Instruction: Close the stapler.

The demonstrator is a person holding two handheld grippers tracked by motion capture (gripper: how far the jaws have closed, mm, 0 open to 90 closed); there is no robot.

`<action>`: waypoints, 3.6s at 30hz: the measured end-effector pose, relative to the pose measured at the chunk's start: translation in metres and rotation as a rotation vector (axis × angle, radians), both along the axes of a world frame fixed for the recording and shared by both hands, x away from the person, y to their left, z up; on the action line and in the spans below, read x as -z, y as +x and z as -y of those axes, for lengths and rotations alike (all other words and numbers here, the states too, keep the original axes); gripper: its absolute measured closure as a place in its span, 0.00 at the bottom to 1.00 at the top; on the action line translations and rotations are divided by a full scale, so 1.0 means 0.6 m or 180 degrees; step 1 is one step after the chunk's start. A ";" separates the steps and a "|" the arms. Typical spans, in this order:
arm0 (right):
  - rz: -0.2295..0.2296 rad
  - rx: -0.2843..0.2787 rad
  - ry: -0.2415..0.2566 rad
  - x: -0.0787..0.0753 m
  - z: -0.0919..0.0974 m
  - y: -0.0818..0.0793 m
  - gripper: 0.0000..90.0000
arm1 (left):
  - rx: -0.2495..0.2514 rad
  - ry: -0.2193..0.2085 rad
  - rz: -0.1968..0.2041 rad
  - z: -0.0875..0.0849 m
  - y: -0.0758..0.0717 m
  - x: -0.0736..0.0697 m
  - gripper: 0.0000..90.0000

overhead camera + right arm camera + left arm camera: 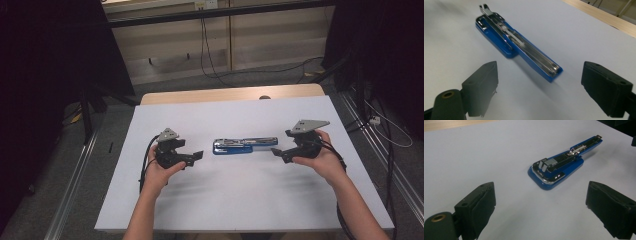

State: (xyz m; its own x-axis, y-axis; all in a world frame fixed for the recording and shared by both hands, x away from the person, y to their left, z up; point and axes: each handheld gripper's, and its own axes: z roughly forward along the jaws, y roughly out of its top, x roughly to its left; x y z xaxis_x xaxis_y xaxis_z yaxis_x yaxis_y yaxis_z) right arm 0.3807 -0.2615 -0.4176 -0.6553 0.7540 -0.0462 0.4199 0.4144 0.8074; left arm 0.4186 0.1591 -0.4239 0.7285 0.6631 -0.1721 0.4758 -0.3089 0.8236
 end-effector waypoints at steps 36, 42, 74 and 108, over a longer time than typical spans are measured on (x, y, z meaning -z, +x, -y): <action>-0.0161 0.0353 -0.0168 0.049 0.024 -0.002 0.83 | -0.0040 0.0226 0.0018 0.066 0.020 0.030 0.70; -0.0181 0.0326 -0.0294 0.051 0.012 0.003 0.98 | 0.0040 0.0187 0.0000 0.082 0.024 0.036 0.96; -0.0328 0.0296 -0.0209 0.061 0.009 0.019 1.00 | 0.0252 0.0241 0.0122 0.122 0.032 0.059 1.00; -0.0311 0.0271 -0.0151 0.065 0.011 0.027 1.00 | 0.0190 0.0256 0.0215 0.113 0.029 0.062 1.00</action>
State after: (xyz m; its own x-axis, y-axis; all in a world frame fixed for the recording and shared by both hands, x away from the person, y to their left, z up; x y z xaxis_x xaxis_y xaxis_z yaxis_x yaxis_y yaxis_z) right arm 0.3970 -0.2681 -0.4564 -0.5922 0.8055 -0.0224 0.5308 0.4108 0.7413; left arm 0.4360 0.0912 -0.4611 0.7752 0.6280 -0.0692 0.3988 -0.4013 0.8246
